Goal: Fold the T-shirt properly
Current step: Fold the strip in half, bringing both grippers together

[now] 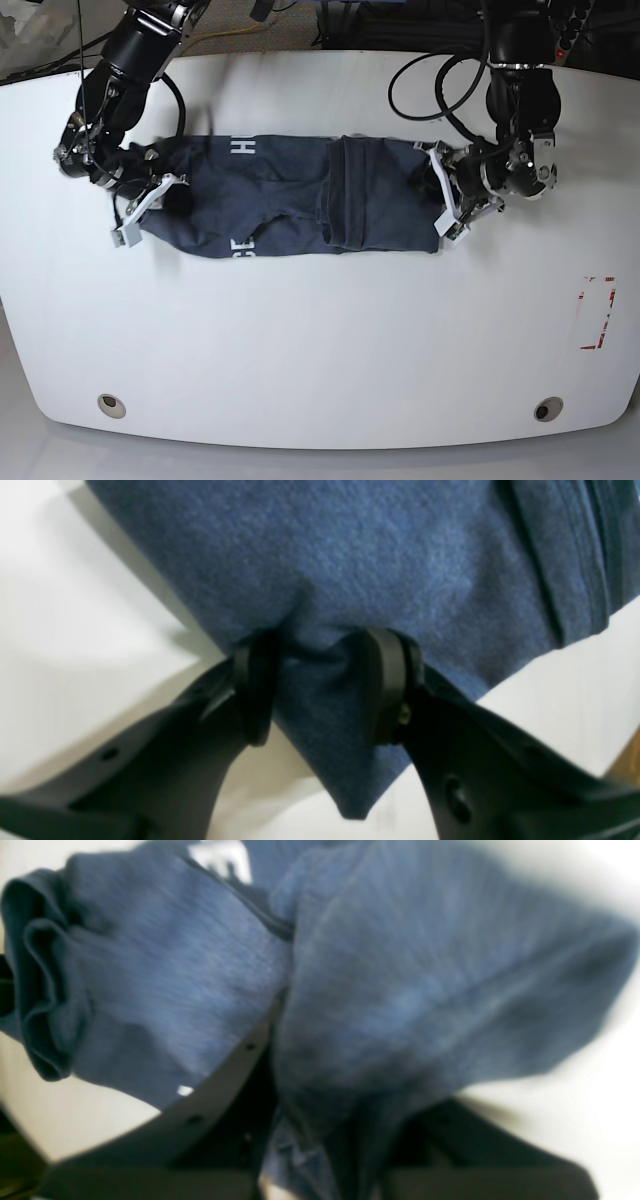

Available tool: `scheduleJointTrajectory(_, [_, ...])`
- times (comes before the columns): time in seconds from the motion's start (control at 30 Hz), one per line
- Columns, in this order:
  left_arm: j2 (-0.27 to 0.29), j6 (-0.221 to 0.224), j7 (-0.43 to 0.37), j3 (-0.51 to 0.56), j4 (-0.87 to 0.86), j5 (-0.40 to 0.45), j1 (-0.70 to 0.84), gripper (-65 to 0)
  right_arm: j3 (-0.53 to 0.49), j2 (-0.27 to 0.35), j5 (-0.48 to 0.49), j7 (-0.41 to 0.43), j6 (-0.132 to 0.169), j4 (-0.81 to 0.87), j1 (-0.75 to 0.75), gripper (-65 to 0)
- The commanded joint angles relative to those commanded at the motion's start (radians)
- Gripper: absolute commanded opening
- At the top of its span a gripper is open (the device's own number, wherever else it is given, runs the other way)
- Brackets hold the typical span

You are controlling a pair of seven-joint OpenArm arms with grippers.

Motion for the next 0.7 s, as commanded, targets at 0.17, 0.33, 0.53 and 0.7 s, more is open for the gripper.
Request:
scheduleJointTrajectory(0.17, [0.092, -0.003, -0.005, 0.069, -0.121, 0.08, -0.086, -40.1, 0.0, 0.058, 0.008, -0.071, 0.0, 0.129, 0.009, -65.0])
scheduleJointTrajectory(0.33, [0.132, 0.0, -0.037, 0.16, -0.124, 0.087, -0.103, -40.1, -0.012, 0.081, 0.009, -0.124, 0.0, 0.218, 0.038, -65.0])
scheduleJointTrajectory(0.53, [0.167, 0.0, -0.038, 0.233, -0.126, 0.089, -0.104, -40.1, -0.149, 0.091, 0.063, -0.126, 0.0, 0.287, 0.074, -65.0])
scheduleJointTrajectory(0.7, [0.201, 0.0, -0.044, 0.244, -0.126, 0.089, -0.106, -40.1, -0.245, 0.063, 0.061, -0.126, 0.0, 0.287, 0.109, -65.0])
